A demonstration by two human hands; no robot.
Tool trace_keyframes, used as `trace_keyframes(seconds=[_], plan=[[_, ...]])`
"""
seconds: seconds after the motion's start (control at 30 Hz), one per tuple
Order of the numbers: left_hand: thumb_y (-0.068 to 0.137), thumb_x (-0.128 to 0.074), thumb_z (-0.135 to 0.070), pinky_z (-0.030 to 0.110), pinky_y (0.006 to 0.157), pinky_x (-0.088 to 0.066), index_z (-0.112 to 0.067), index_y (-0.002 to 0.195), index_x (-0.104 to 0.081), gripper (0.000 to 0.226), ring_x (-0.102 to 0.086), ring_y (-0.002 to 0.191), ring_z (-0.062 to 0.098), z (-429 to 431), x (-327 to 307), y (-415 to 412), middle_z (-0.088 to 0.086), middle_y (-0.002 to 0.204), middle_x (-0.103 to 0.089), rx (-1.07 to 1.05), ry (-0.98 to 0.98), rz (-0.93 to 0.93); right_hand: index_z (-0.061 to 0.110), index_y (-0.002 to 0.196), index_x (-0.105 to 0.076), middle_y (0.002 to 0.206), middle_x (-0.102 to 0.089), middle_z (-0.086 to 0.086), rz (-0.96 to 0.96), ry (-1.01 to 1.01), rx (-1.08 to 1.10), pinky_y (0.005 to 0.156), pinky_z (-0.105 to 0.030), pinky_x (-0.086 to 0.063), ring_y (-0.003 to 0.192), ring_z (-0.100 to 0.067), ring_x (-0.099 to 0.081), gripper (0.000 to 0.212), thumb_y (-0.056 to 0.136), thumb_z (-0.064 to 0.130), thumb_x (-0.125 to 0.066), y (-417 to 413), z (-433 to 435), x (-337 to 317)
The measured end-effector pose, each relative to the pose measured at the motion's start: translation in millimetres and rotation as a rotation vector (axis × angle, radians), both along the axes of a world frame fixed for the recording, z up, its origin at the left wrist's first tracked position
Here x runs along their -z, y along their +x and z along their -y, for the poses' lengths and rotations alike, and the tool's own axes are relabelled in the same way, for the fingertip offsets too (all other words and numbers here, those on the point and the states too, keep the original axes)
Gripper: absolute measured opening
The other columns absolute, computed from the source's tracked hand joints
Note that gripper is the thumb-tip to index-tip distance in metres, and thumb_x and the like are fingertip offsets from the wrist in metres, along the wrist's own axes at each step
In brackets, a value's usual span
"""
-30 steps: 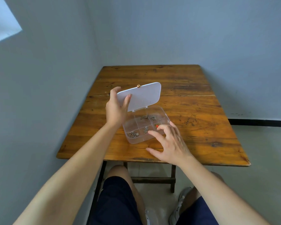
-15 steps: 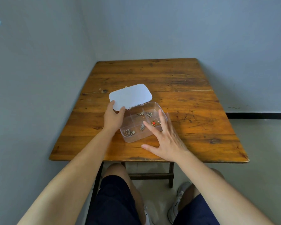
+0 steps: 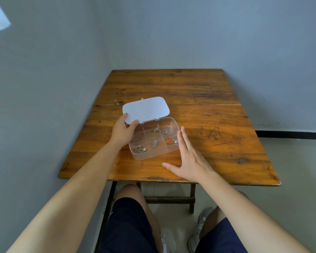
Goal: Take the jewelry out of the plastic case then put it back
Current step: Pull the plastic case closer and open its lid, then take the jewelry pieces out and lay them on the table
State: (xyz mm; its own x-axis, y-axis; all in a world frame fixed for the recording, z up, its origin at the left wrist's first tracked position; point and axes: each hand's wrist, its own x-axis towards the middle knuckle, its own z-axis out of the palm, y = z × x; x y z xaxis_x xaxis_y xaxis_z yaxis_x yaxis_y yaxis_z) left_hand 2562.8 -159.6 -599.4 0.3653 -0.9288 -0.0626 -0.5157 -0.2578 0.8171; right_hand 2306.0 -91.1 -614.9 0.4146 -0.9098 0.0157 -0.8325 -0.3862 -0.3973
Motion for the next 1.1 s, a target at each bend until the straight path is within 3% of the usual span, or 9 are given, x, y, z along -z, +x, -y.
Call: trace_keyframes(seconds=[0.17, 0.27, 0.33, 0.5, 0.6, 0.8, 0.97, 1.1], plan=[[0.094, -0.060, -0.047, 0.044, 0.111, -0.041, -0.015, 0.153, -0.030, 0.073, -0.041, 0.139, 0.030, -14, -5, -5, 0.010, 0.159, -0.031, 0.078, 0.017, 0.084, 0.031, 0.156, 0.014, 0.161, 0.028, 0.014, 0.038, 0.036, -0.024, 0.107, -0.041, -0.043, 0.148, -0.025, -0.029, 0.108, 0.083, 0.073, -0.054, -7, 4, 3], [0.090, -0.062, -0.052, 0.048, 0.117, -0.030, -0.019, 0.154, -0.028, 0.079, -0.023, 0.149, 0.029, -32, -5, -13, 0.007, 0.165, -0.013, 0.134, 0.012, 0.146, 0.038, 0.156, -0.014, 0.166, -0.001, 0.011, 0.188, 0.077, 0.001, 0.107, -0.051, -0.045, 0.142, -0.025, -0.040, 0.087, 0.084, 0.072, -0.051, -12, 9, 3], [0.087, -0.064, -0.055, 0.050, 0.119, -0.025, -0.023, 0.152, -0.030, 0.080, -0.013, 0.152, 0.027, -42, -4, -19, 0.004, 0.166, -0.007, 0.194, -0.019, 0.222, 0.036, 0.150, -0.033, 0.163, -0.023, 0.007, 0.288, 0.096, 0.042, 0.104, -0.050, -0.048, 0.137, -0.023, -0.045, 0.071, 0.089, 0.067, -0.049, -12, 18, -3], [0.085, -0.068, -0.051, 0.055, 0.120, -0.016, -0.030, 0.142, -0.048, 0.064, -0.008, 0.151, 0.028, -57, 1, -35, 0.006, 0.162, -0.023, 0.376, -0.081, 0.474, 0.032, 0.137, -0.053, 0.142, -0.051, 0.004, 0.222, 0.176, 0.086, 0.098, -0.036, -0.047, 0.120, -0.014, -0.054, 0.042, 0.098, 0.048, -0.052, -12, 42, -16], [0.089, -0.066, -0.047, 0.054, 0.118, -0.012, -0.030, 0.134, -0.057, 0.049, -0.018, 0.149, 0.024, -52, -2, -40, 0.001, 0.154, -0.039, 0.397, -0.047, 0.489, 0.033, 0.132, -0.058, 0.137, -0.054, 0.005, 0.199, 0.212, 0.113, 0.096, -0.034, -0.044, 0.119, -0.013, -0.053, 0.038, 0.097, 0.046, -0.054, -10, 47, -18], [0.092, -0.060, -0.045, 0.052, 0.113, -0.026, -0.026, 0.127, -0.063, 0.040, -0.042, 0.131, 0.026, -30, -10, -43, 0.002, 0.126, -0.062, 0.338, -0.034, 0.570, 0.031, 0.135, -0.055, 0.144, -0.049, 0.001, 0.103, 0.189, 0.151, 0.103, -0.040, -0.042, 0.129, -0.021, -0.048, 0.039, 0.098, 0.043, -0.053, 7, 59, -27], [0.092, -0.062, -0.040, 0.050, 0.112, -0.029, -0.027, 0.124, -0.068, 0.035, -0.046, 0.128, 0.026, -17, -10, -46, 0.003, 0.119, -0.068, 0.359, -0.055, 0.695, 0.030, 0.135, -0.057, 0.145, -0.046, -0.005, 0.050, 0.199, 0.170, 0.101, -0.041, -0.043, 0.129, -0.026, -0.047, 0.040, 0.096, 0.041, -0.055, 24, 77, -29], [0.093, -0.063, -0.039, 0.054, 0.122, -0.013, -0.030, 0.124, -0.068, 0.033, -0.035, 0.144, 0.022, -8, -3, -44, 0.004, 0.131, -0.066, 0.392, -0.033, 0.708, 0.033, 0.131, -0.061, 0.144, -0.046, -0.006, 0.045, 0.231, 0.189, 0.100, -0.043, -0.043, 0.130, -0.027, -0.046, 0.042, 0.092, 0.046, -0.062, 32, 91, -29]])
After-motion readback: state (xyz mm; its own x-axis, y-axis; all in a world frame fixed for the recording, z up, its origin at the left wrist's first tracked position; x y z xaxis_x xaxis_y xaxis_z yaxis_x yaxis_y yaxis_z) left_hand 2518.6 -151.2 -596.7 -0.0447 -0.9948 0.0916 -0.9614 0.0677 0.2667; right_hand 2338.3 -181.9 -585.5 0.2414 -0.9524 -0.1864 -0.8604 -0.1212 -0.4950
